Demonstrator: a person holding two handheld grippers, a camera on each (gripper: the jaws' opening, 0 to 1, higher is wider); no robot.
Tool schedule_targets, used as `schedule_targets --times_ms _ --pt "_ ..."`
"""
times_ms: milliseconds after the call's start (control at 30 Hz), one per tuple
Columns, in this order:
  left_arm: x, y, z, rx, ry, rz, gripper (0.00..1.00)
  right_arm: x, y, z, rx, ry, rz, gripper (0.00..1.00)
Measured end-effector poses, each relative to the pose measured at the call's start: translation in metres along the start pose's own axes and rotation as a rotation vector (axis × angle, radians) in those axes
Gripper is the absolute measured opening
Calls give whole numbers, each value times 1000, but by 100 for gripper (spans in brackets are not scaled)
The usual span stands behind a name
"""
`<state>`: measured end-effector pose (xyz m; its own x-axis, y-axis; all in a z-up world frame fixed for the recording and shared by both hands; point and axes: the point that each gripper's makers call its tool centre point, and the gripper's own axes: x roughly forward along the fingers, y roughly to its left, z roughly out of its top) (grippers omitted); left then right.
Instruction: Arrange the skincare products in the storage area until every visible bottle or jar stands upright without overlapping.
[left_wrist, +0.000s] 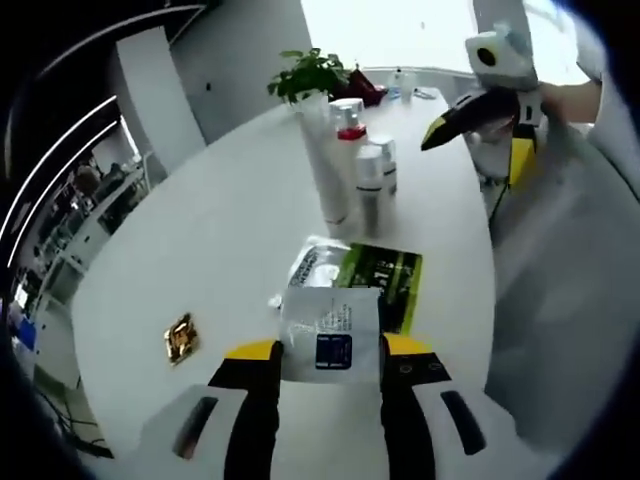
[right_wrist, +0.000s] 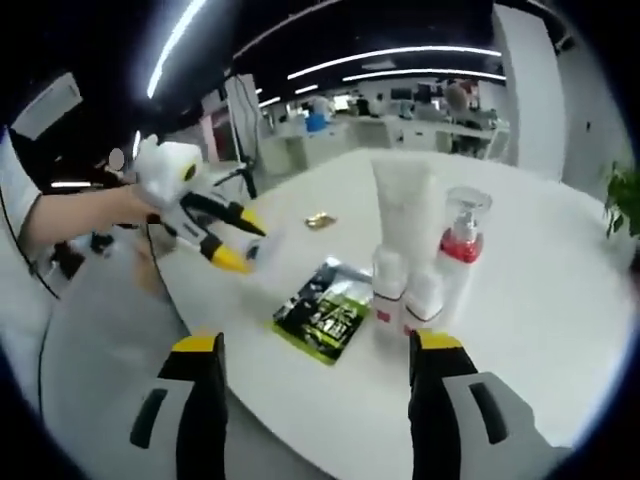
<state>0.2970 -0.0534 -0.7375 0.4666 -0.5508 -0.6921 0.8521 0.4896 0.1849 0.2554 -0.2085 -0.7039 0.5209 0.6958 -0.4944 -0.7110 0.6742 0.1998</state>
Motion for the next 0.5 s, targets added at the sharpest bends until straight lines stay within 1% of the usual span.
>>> schedule_targets --times_ms 67,100,133,233,333,400,433,500 --pt "-3 -8 5 -1 -23 -12 37 7 11 5 39 -12 58 61" --pt "-4 -11 8 -7 -32 -14 37 10 15 7 58 -19 74 58" --pt "-5 -13 9 -8 -35 -13 37 14 22 11 75 -32 108 57" --pt "-10 -23 13 1 -43 -20 37 24 39 14 122 -40 184 52" --pt "-14 -31 15 8 -52 -30 37 34 50 11 159 -13 235 45" --pt "-15 -35 15 18 -55 -44 37 41 57 10 210 -8 271 41" --pt "-16 -39 19 21 -62 -55 37 44 60 11 244 -5 287 40" --pt "-17 -44 22 22 -72 -69 37 48 61 11 268 -6 301 36"
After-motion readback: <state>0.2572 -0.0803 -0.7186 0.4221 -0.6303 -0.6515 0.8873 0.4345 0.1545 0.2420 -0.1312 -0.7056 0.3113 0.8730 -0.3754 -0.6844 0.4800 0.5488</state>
